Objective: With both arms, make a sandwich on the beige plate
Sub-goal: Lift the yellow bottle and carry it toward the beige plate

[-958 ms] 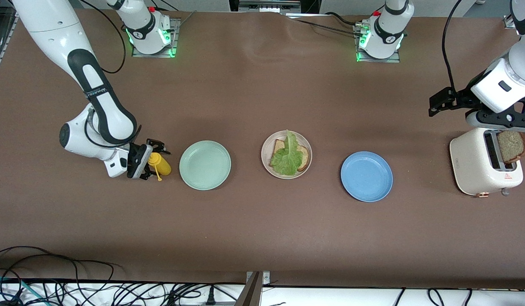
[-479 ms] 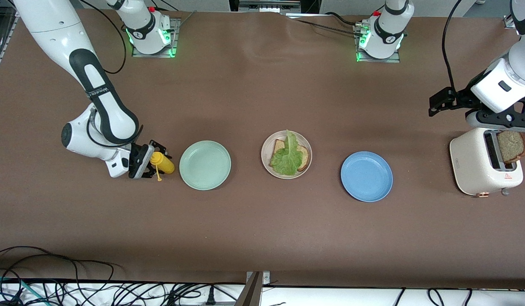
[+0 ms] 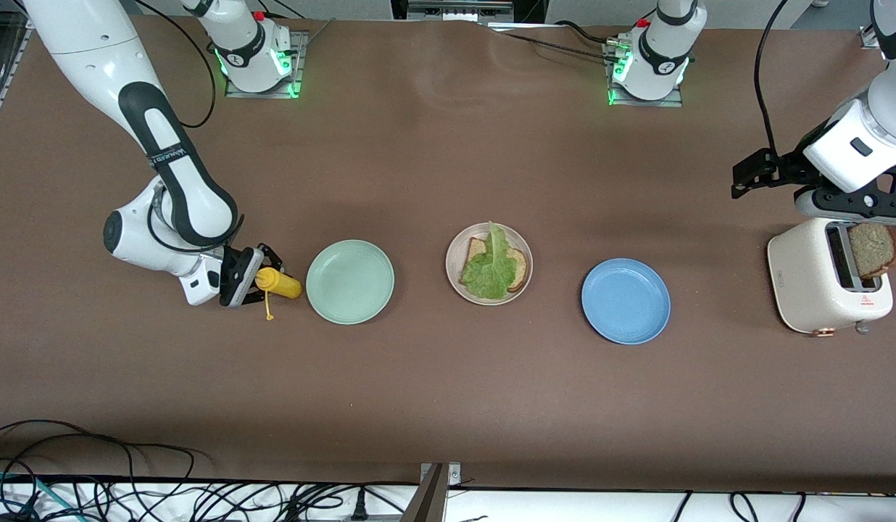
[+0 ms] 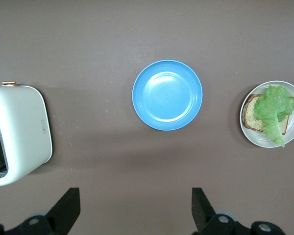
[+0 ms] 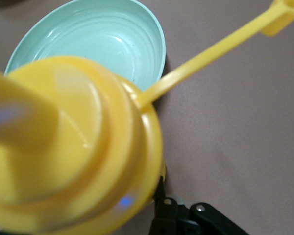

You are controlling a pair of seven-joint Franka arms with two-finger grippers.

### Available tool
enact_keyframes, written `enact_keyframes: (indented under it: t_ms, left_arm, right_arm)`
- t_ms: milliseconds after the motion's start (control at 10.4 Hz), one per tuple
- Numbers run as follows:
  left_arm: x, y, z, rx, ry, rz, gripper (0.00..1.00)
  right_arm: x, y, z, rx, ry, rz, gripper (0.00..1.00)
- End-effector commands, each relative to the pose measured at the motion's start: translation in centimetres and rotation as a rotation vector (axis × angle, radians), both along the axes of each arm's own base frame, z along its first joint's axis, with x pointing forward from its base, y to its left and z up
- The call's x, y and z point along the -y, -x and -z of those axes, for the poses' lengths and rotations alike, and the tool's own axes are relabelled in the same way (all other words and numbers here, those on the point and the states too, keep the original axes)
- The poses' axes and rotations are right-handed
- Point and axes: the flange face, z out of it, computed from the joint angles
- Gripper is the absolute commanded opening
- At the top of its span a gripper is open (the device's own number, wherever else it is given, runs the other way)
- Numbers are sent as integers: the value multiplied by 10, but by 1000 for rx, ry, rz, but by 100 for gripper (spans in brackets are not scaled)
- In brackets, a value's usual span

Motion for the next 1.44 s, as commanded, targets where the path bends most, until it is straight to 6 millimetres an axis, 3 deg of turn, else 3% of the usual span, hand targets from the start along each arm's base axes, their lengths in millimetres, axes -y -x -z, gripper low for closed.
enact_keyframes:
  t_ms: [0,96,383,862,1149,1341]
  left_arm:
    - [2,1,-7,-6,21,-7,100]
    - [2,1,-7,-6,21,-6,100]
    - [1,0,-7,-6,24,-9,100]
    - [0,0,-6,-8,24,-9,100]
    - [4,0,-7,-12,74,-45,100]
    - [2,1,-5,-20,72,-82,100]
  right_arm:
    - [-7,-8,-16,8,42,-5,0]
    - [-26,-8,-30,11,81,-33,0]
    - [-38,-10,-55,-24,182,19,0]
    - [-100,5,-109,-108,361,103,0]
    - [-160,6,-158,-128,550,132,0]
    - [-191,16,-175,-151,632,182,0]
